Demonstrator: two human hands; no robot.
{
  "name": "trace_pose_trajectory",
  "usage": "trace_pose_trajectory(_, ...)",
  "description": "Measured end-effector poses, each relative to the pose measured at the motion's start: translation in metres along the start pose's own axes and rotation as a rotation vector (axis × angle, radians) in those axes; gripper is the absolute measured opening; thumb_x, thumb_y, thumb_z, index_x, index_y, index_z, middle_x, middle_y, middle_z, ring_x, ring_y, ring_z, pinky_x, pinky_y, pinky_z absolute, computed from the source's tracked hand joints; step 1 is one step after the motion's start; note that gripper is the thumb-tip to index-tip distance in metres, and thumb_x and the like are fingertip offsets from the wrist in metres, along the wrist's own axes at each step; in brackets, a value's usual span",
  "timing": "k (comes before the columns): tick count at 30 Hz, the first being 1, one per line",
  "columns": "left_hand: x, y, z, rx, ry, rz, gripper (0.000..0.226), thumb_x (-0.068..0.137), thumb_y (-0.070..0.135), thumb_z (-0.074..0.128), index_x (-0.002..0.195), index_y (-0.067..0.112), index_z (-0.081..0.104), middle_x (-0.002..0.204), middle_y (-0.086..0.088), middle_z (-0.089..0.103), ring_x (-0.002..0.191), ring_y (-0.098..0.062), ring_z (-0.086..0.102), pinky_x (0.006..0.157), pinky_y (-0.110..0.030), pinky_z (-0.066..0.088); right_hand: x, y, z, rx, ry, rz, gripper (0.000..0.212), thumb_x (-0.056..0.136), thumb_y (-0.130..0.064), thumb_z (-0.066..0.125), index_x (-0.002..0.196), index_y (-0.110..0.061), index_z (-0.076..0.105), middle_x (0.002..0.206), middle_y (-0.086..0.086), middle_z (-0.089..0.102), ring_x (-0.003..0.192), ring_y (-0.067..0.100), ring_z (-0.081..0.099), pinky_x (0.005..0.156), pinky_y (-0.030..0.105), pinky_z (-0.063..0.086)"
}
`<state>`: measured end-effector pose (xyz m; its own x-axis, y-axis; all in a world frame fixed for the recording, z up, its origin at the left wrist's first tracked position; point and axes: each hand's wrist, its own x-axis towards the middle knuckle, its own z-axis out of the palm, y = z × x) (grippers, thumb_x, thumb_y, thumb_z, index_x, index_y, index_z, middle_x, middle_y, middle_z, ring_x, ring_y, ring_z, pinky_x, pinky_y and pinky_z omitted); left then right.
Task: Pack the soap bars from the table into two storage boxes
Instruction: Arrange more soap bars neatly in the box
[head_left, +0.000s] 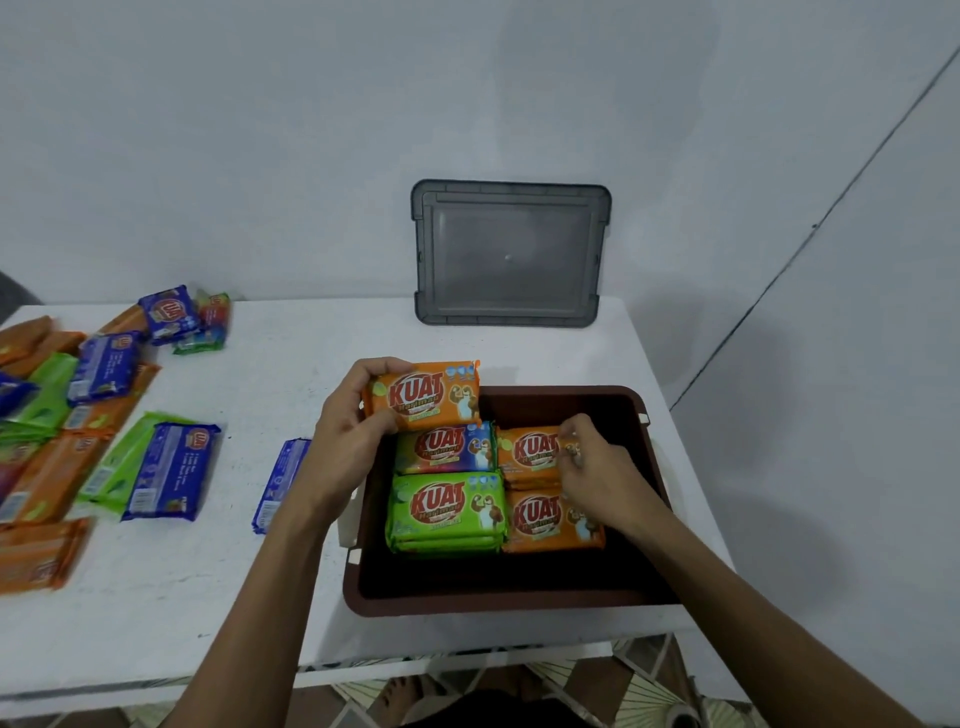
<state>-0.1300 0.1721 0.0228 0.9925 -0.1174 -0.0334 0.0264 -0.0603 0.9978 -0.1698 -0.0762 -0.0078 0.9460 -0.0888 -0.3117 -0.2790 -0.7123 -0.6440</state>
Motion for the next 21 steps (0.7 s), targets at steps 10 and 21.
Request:
trace_pose_trajectory(10, -0.004, -0.006, 0.004, -0.061, -0.178, -0.063, 0.048, 0.08, -0.005, 0.053, 0.118, 0.025, 0.055, 0.118, -0.001, 0.063, 0.108, -0.022, 0.063, 0.077, -0.042, 0.059, -0.015, -0.036, -0.012, 0.271, 0.156, -0.301, 0.025, 0.098, -0.025, 0.054, 0.122, -0.03, 0.051, 0.109, -0.013, 0.064, 0.1, 0.003, 0.065, 0.081, 0.019, 0.055)
trace_pose_trajectory(21, -0.006, -0.007, 0.01, 0.294, -0.289, 0.105, 0.041, 0.09, 0.009, 0.061, 0.122, 0.034, 0.052, 0.117, 0.016, 0.057, 0.106, -0.003, 0.059, 0.083, -0.03, 0.056, -0.02, -0.038, -0.021, 0.841, -0.02, -0.06, 0.023, 0.092, -0.007, 0.062, 0.111, -0.02, 0.067, 0.107, 0.008, 0.071, 0.093, 0.023, 0.072, 0.076, 0.046, 0.06)
